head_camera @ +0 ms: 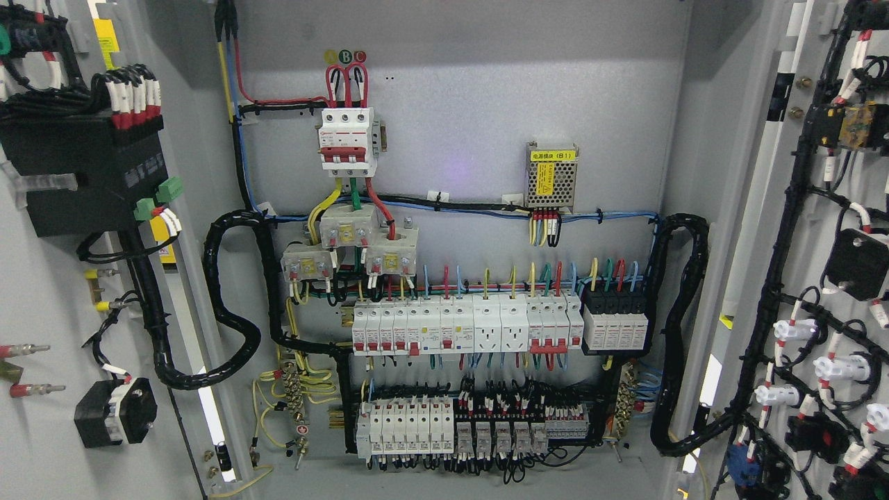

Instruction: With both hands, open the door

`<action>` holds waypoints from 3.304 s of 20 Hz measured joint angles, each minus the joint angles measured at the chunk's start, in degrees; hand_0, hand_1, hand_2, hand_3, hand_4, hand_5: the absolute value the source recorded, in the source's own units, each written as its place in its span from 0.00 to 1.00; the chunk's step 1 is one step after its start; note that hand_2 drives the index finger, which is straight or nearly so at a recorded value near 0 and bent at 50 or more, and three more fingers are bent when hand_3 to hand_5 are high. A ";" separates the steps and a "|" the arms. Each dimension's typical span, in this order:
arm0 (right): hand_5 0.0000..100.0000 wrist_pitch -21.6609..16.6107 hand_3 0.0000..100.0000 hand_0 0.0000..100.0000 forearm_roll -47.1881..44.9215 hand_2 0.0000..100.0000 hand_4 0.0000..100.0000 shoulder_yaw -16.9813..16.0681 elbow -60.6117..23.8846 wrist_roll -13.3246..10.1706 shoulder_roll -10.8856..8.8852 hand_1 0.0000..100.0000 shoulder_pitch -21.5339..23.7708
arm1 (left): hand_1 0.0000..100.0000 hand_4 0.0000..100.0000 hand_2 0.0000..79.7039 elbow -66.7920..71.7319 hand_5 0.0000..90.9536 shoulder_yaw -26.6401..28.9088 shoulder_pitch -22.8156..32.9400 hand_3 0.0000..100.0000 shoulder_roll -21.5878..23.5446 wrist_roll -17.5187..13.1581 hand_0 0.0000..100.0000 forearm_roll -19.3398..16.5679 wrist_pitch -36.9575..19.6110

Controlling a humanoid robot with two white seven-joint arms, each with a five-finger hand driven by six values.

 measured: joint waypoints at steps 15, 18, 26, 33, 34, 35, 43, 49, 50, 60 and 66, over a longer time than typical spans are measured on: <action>0.00 -0.71 0.00 0.22 0.12 0.00 0.00 -8.43 -2.04 -0.78 -6.48 0.06 8.61 | 0.01 0.00 0.00 -0.10 0.00 0.03 0.00 0.00 -0.01 -0.04 0.27 0.00 -0.01; 0.00 -0.92 0.00 0.22 0.27 0.00 0.00 -13.01 -3.67 -3.58 -8.88 0.06 12.39 | 0.02 0.00 0.00 -0.66 0.00 0.03 0.01 0.01 -0.01 -0.28 0.27 0.00 -0.92; 0.00 -9.58 0.00 0.22 0.74 0.00 0.00 -24.21 -11.07 -6.62 -15.17 0.06 28.82 | 0.11 0.00 0.00 -11.57 0.00 0.01 3.68 0.12 0.63 2.17 0.27 -0.15 -9.36; 0.00 -24.43 0.00 0.22 0.86 0.00 0.00 -33.80 -16.33 -6.90 -20.25 0.06 46.07 | 0.10 0.02 0.00 -35.41 0.00 0.09 14.59 0.15 2.63 2.82 0.26 -0.17 -9.95; 0.00 -26.21 0.00 0.22 0.85 0.00 0.00 -35.18 -17.06 -6.94 -20.77 0.06 48.05 | 0.10 0.02 0.00 -39.42 0.00 0.16 16.47 0.15 2.94 2.05 0.25 -0.16 -9.98; 0.00 -28.12 0.00 0.22 0.85 0.00 0.00 -36.42 -17.83 -6.96 -21.22 0.06 50.07 | 0.09 0.02 0.00 -43.58 0.00 0.23 18.47 0.14 3.24 0.91 0.25 -0.16 -9.99; 0.00 -39.70 0.00 0.22 0.75 0.00 0.00 -45.83 -22.30 -7.13 -24.03 0.07 59.35 | 0.07 0.01 0.00 -73.82 0.00 1.61 28.41 0.08 5.57 -3.44 0.18 -0.32 -10.06; 0.00 -43.74 0.00 0.22 0.65 0.00 0.00 -51.19 -24.17 -7.48 -26.18 0.07 60.74 | 0.02 0.00 0.00 -89.77 0.00 3.91 29.76 0.00 6.94 -12.63 0.11 -0.29 -9.87; 0.00 -44.04 0.00 0.22 0.64 0.00 0.00 -51.93 -24.40 -8.12 -26.46 0.07 60.78 | 0.02 0.00 0.00 -91.85 0.00 4.20 29.70 0.00 7.08 -13.47 0.10 -0.29 -9.81; 0.00 -44.64 0.00 0.21 0.58 0.00 0.00 -57.99 -25.83 -10.73 -29.27 0.07 58.94 | 0.00 0.01 0.00 -106.25 0.00 7.65 26.38 0.00 7.96 -15.36 0.06 0.23 -16.41; 0.00 -44.76 0.00 0.21 0.43 0.00 0.00 -59.82 -26.23 -10.78 -30.15 0.07 57.35 | 0.00 0.04 0.00 -110.50 0.00 10.53 23.95 0.04 8.29 -15.50 0.04 4.06 -17.84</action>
